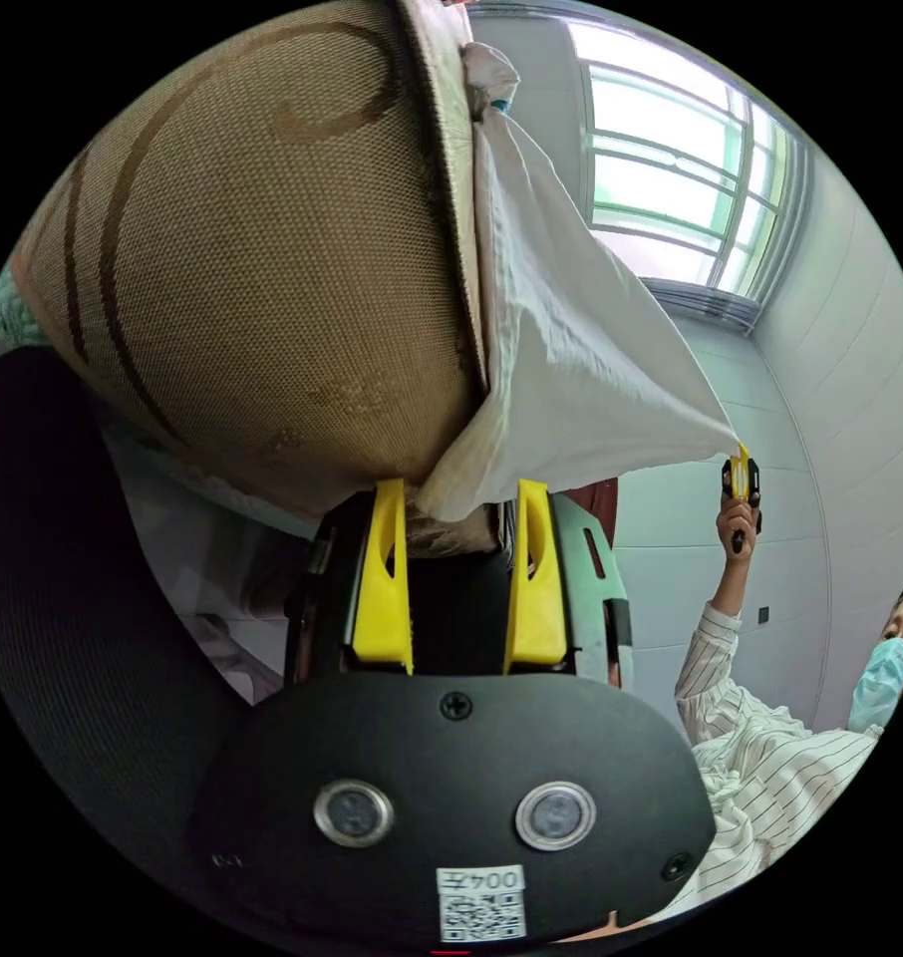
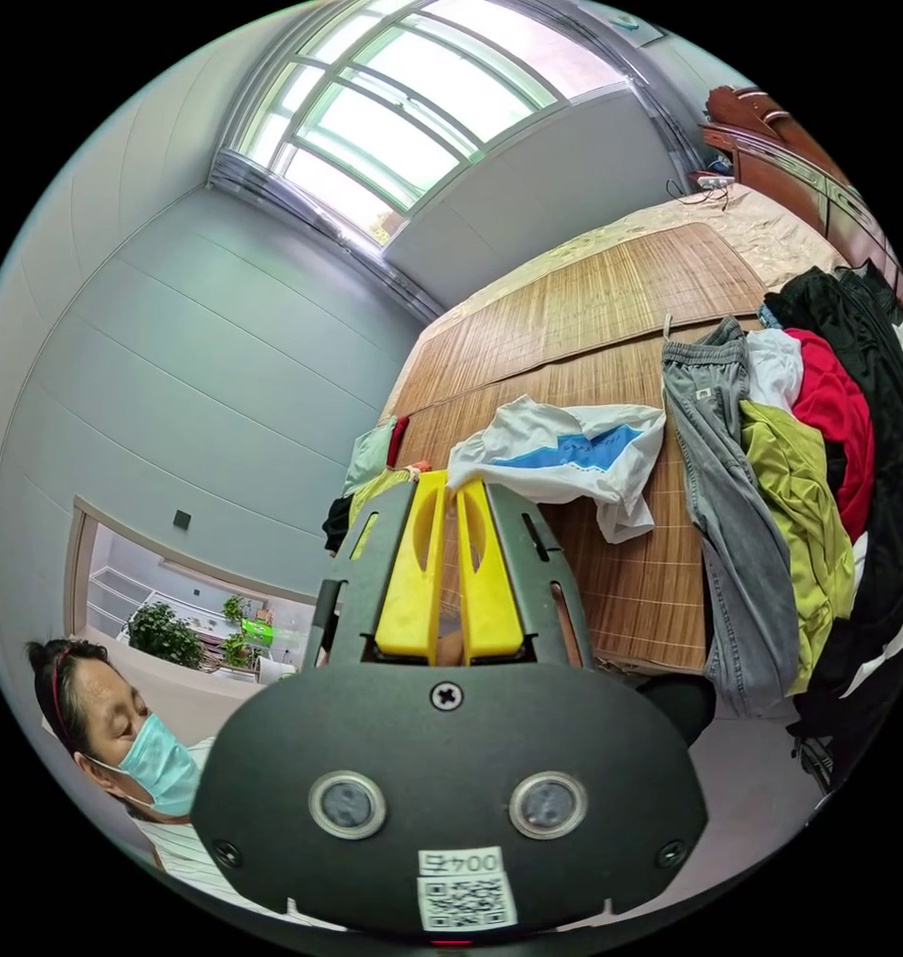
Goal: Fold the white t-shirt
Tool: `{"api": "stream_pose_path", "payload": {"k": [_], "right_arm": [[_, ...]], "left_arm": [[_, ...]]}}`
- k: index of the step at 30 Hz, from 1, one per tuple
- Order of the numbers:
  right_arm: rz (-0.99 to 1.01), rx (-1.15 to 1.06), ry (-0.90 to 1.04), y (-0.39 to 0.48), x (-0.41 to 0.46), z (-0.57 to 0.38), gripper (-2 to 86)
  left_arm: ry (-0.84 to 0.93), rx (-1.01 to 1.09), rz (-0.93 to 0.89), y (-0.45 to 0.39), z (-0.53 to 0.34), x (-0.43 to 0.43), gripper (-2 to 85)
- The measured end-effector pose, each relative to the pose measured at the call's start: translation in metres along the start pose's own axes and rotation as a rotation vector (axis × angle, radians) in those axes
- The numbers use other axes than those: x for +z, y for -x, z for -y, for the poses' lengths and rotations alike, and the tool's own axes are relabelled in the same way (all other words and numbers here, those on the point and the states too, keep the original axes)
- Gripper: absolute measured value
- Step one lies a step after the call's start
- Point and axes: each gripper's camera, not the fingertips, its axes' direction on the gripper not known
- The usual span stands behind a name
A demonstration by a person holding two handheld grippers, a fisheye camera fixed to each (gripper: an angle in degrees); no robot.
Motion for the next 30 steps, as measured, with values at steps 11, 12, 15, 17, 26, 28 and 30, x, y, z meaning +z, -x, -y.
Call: {"api": "stream_pose_path", "payload": {"k": [11, 12, 15, 17, 26, 28, 30], "right_arm": [[0.047, 0.05, -0.029, -0.032, -0.005, -0.005, 0.9], [0.052, 0.055, -0.032, -0.035, -0.005, -0.006, 0.9], [0.051, 0.054, -0.031, -0.038, -0.006, -0.008, 0.9], [0.053, 0.052, -0.031, -0.04, -0.006, -0.008, 0.9], [0.056, 0.036, -0.031, -0.047, -0.009, -0.013, 0.8], [0.061, 0.044, -0.04, -0.053, -0.012, -0.015, 0.8], [0.049, 0.056, -0.054, -0.062, -0.017, -0.017, 1.0]], "left_arm": [[0.005, 0.019, 0.042, -0.019, 0.011, 0.035, 12.5], [0.009, 0.027, 0.049, -0.022, 0.011, 0.036, 12.5], [0.068, 0.05, 0.025, -0.033, 0.013, 0.051, 12.3], [0.075, 0.094, 0.091, -0.045, 0.018, 0.062, 12.3], [0.105, 0.023, -0.042, -0.048, 0.031, 0.087, 5.9], [0.126, 0.026, -0.084, -0.056, 0.034, 0.089, 4.5], [0.146, 0.068, -0.075, -0.071, 0.037, 0.086, 3.7]]}}
